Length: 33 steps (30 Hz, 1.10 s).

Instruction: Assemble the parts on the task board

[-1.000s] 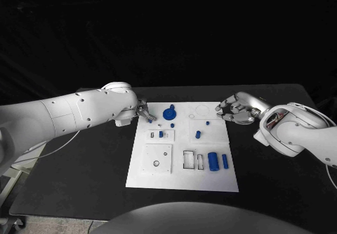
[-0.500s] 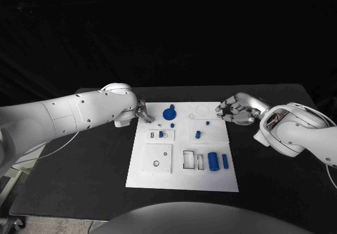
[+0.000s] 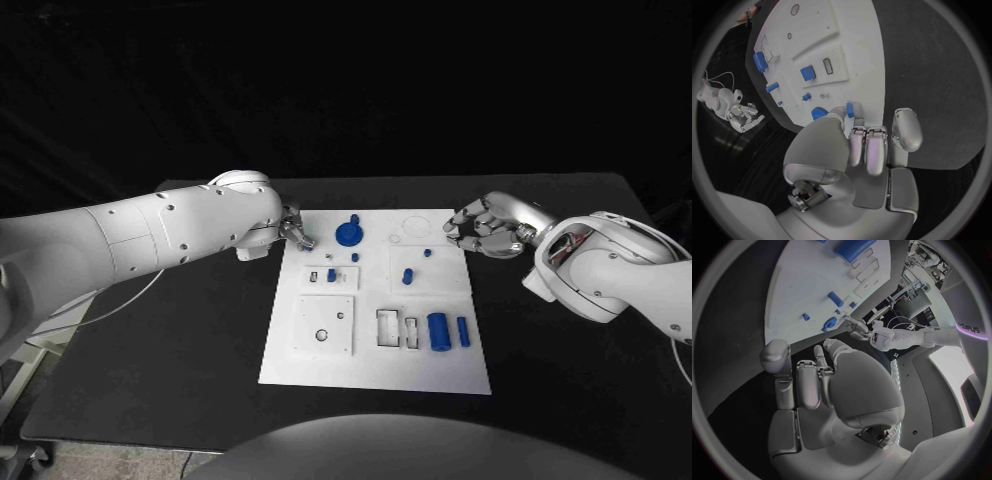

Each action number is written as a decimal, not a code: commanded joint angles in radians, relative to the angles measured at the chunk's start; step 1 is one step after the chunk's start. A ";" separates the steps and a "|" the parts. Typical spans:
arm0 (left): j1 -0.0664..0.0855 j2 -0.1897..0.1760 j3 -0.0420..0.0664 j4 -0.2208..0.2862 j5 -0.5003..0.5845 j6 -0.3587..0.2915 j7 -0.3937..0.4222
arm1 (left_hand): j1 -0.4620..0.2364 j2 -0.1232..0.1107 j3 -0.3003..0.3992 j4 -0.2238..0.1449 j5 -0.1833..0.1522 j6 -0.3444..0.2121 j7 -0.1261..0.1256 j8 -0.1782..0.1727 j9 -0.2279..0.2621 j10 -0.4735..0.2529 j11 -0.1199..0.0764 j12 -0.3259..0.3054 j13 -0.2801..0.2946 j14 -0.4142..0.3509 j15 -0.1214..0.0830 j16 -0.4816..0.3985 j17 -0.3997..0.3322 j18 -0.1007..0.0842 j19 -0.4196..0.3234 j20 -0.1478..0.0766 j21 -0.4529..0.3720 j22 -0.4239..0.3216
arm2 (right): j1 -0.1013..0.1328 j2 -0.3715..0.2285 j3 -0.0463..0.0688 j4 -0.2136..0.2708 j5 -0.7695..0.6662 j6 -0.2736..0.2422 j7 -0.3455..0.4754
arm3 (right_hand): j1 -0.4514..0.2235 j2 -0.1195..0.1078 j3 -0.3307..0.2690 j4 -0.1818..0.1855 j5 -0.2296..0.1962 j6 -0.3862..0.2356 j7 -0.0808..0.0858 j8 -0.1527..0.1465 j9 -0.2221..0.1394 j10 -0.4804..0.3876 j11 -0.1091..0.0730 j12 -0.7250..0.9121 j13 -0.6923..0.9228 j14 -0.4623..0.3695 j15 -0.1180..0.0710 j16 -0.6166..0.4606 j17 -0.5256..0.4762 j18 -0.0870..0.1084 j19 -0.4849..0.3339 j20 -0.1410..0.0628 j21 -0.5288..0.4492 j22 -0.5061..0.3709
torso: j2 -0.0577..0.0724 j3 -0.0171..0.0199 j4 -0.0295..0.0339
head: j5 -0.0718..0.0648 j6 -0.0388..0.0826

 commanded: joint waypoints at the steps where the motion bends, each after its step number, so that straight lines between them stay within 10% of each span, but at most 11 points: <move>1: 0.000 0.000 0.000 -0.001 0.051 -0.014 0.037 | 0.007 -0.012 0.022 -0.003 0.014 -0.003 -0.004 0.000 0.004 0.035 -0.005 -0.005 0.199 0.103 -0.001 0.006 0.263 0.012 -0.006 0.002 -0.005 0.089 | -0.001 0.001 0.000 -0.001 0.006 0.016 -0.006 | 0.007 0.006 0.007 0.002 0.003 0.005 -0.002 0.000 0.001 0.032 0.004 -0.002 0.171 0.045 0.004 -0.005 0.064 0.014 -0.003 -0.002 -0.006 0.100 | 0.000 0.0002 -0.0003 | -0.001 0.000; 12: -0.001 -0.002 0.000 0.002 0.080 -0.014 0.055 | 0.042 -0.060 0.111 -0.036 0.026 0.014 -0.011 0.020 0.022 0.036 -0.011 -0.006 0.199 0.103 -0.006 0.006 0.263 0.012 -0.004 -0.003 -0.007 0.097 | -0.006 0.002 0.000 -0.005 0.013 0.026 -0.010 | 0.010 0.008 0.010 -0.001 0.005 0.007 -0.002 0.001 0.001 0.031 0.004 -0.002 0.170 0.044 0.004 -0.007 0.062 0.014 -0.004 -0.002 -0.010 0.100 | 0.000 0.0001 0.0000 | 0.001 0.000; 18: -0.001 -0.019 0.000 0.029 0.082 -0.036 0.041 | 0.055 -0.100 0.198 -0.068 -0.025 0.029 -0.016 0.028 0.029 0.040 -0.016 -0.002 0.201 0.103 -0.012 0.006 0.263 0.010 0.003 -0.007 -0.004 0.106 | -0.014 0.002 0.000 -0.009 0.013 0.028 -0.011 | 0.011 0.008 0.011 -0.003 0.006 0.007 -0.002 0.001 0.001 0.029 0.003 -0.004 0.168 0.044 0.003 -0.009 0.061 0.015 -0.005 -0.002 -0.013 0.099 | 0.000 0.0003 -0.0005 | 0.001 0.000; 33: -0.001 -0.151 -0.001 0.265 -0.079 -0.219 -0.061 | -0.014 -0.167 0.342 -0.097 -0.058 0.052 -0.020 0.029 0.032 0.043 -0.022 -0.004 0.198 0.103 -0.017 0.006 0.263 0.007 0.021 -0.013 0.004 0.122 | -0.017 -0.009 0.000 -0.006 0.014 0.021 -0.013 | 0.011 0.008 0.011 -0.003 0.006 0.007 -0.002 0.001 0.001 0.029 0.003 -0.004 0.168 0.044 0.003 -0.009 0.061 0.015 -0.005 -0.002 -0.013 0.099 | 0.000 -0.0002 0.0007 | -0.001 0.000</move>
